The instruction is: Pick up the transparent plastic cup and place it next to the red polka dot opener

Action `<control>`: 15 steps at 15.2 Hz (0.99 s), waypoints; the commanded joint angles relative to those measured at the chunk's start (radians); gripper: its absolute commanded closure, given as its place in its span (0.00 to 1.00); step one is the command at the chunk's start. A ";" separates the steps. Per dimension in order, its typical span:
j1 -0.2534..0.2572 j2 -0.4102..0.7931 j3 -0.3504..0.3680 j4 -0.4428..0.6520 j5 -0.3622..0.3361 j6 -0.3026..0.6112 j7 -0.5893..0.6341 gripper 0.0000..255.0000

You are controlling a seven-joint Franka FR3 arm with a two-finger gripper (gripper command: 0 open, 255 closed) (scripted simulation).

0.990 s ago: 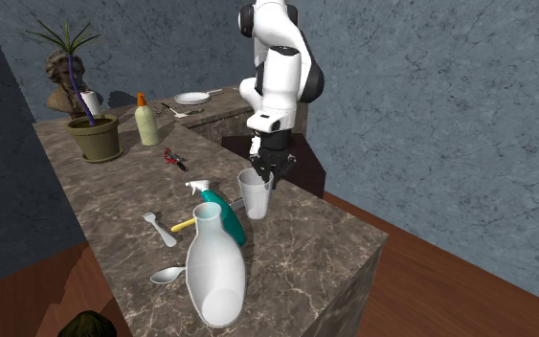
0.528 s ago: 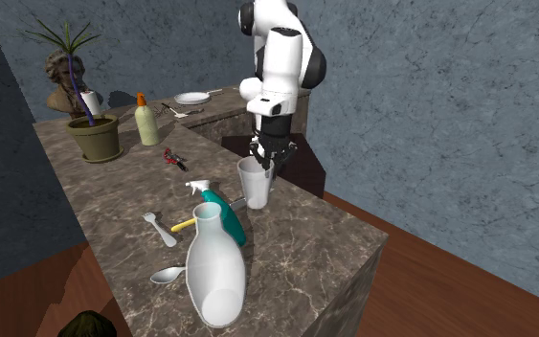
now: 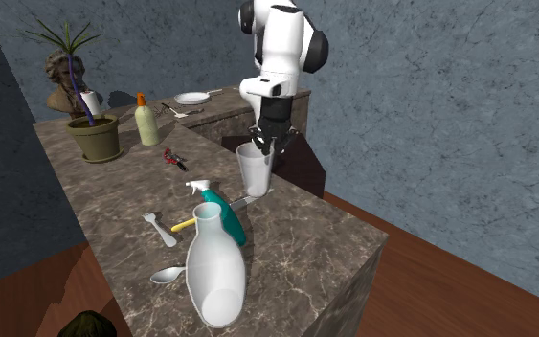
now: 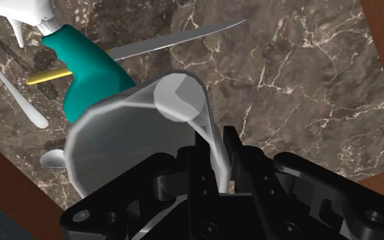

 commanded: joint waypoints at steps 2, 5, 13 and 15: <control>-0.001 -0.008 0.000 0.032 0.002 -0.039 -0.006 1.00; 0.000 -0.014 0.000 0.064 0.004 -0.078 -0.010 1.00; 0.001 -0.019 0.001 0.164 0.008 -0.182 -0.020 1.00; 0.001 -0.018 0.001 0.192 0.009 -0.210 -0.023 1.00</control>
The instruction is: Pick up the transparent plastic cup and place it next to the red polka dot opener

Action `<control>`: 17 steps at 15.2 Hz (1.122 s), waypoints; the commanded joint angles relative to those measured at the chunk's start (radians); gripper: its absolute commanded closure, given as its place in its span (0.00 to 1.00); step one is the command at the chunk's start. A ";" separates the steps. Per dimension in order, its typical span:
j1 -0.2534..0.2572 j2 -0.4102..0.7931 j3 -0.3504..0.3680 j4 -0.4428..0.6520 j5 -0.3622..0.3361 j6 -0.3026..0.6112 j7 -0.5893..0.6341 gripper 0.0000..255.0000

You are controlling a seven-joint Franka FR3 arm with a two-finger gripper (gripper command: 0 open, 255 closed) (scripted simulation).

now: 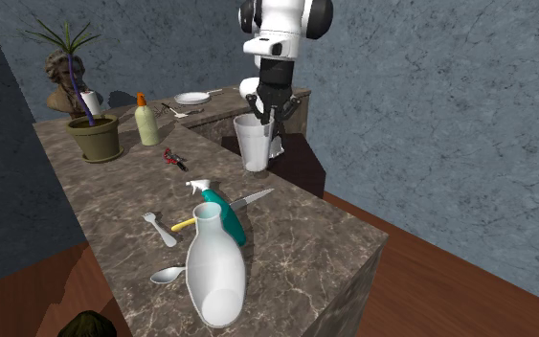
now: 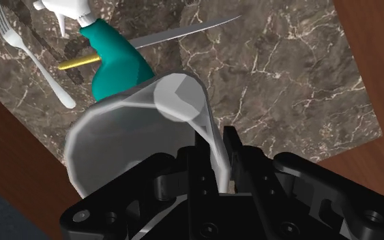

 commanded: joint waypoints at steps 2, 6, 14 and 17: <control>0.000 0.003 0.000 0.047 0.001 -0.044 -0.004 1.00; -0.020 -0.058 -0.012 -0.021 0.006 -0.033 -0.037 1.00; -0.094 -0.266 -0.081 -0.281 0.013 0.032 -0.176 1.00; -0.121 -0.331 -0.113 -0.354 0.009 0.045 -0.233 1.00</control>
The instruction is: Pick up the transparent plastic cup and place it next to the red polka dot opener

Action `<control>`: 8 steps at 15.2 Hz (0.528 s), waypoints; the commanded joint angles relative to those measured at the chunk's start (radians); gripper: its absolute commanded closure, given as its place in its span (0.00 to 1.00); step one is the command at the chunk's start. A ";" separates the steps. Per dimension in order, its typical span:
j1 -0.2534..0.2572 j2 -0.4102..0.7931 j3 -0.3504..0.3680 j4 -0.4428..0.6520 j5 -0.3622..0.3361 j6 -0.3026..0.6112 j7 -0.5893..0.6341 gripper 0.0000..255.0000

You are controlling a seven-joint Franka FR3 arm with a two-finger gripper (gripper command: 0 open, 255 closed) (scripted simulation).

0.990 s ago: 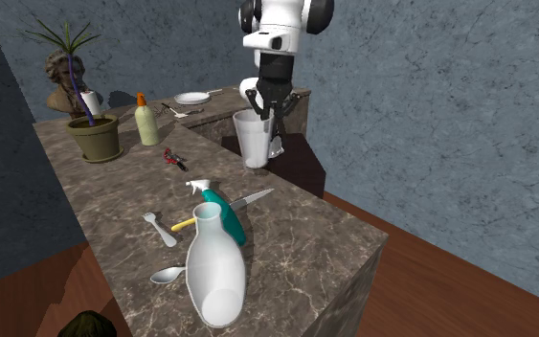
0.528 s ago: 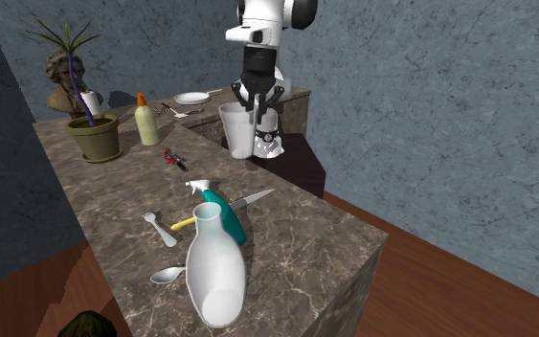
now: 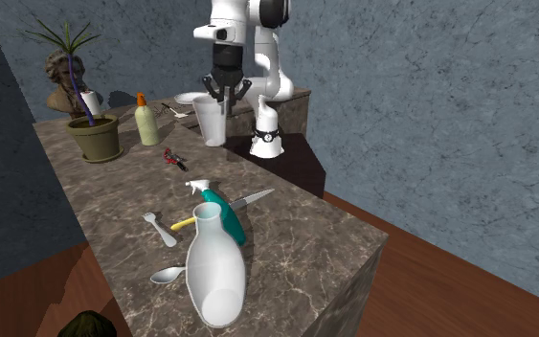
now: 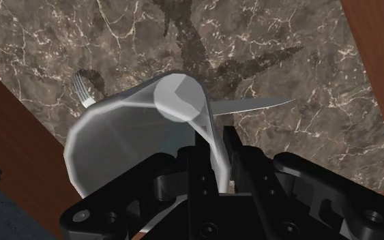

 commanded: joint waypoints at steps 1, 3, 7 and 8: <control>-0.017 -0.036 -0.021 -0.037 -0.002 0.004 -0.037 1.00; -0.035 -0.074 -0.044 -0.077 -0.007 0.010 -0.077 1.00; -0.071 -0.141 -0.095 -0.142 -0.019 0.017 -0.158 1.00; -0.081 -0.155 -0.109 -0.156 -0.023 0.018 -0.179 1.00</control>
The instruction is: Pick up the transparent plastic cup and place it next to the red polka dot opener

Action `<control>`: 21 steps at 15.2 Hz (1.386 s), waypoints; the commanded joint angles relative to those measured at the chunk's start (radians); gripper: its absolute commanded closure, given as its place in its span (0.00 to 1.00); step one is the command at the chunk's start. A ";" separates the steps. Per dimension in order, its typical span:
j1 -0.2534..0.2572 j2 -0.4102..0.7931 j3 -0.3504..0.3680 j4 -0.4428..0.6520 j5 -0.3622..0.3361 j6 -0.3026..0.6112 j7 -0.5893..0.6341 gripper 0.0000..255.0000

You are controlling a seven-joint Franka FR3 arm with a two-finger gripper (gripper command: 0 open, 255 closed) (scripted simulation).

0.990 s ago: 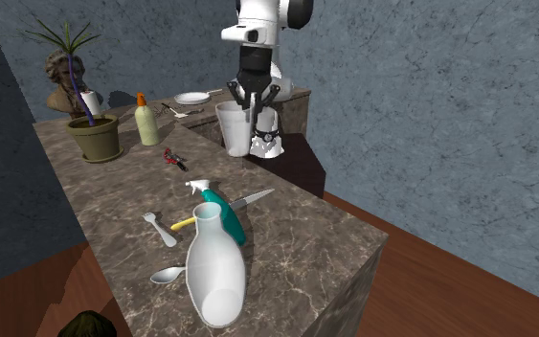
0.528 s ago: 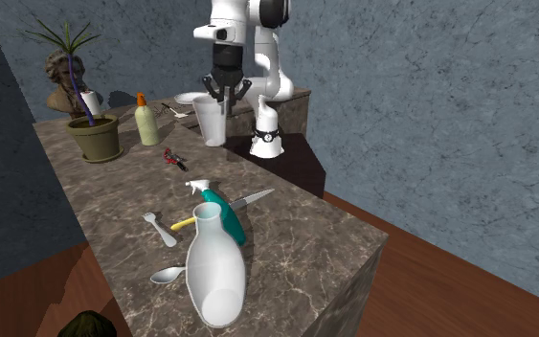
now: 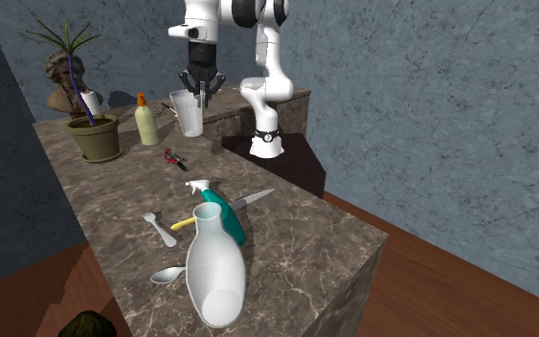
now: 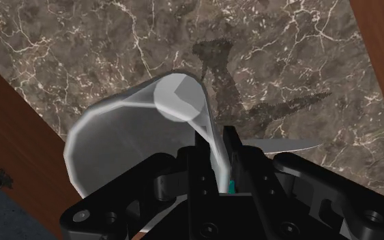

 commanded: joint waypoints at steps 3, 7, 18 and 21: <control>-0.036 -0.052 -0.054 -0.043 -0.015 0.000 -0.085 1.00; -0.072 -0.091 -0.115 -0.072 -0.033 0.000 -0.173 1.00; -0.162 -0.112 -0.306 -0.058 -0.067 -0.005 -0.439 1.00; -0.181 -0.094 -0.365 -0.031 -0.065 -0.006 -0.519 1.00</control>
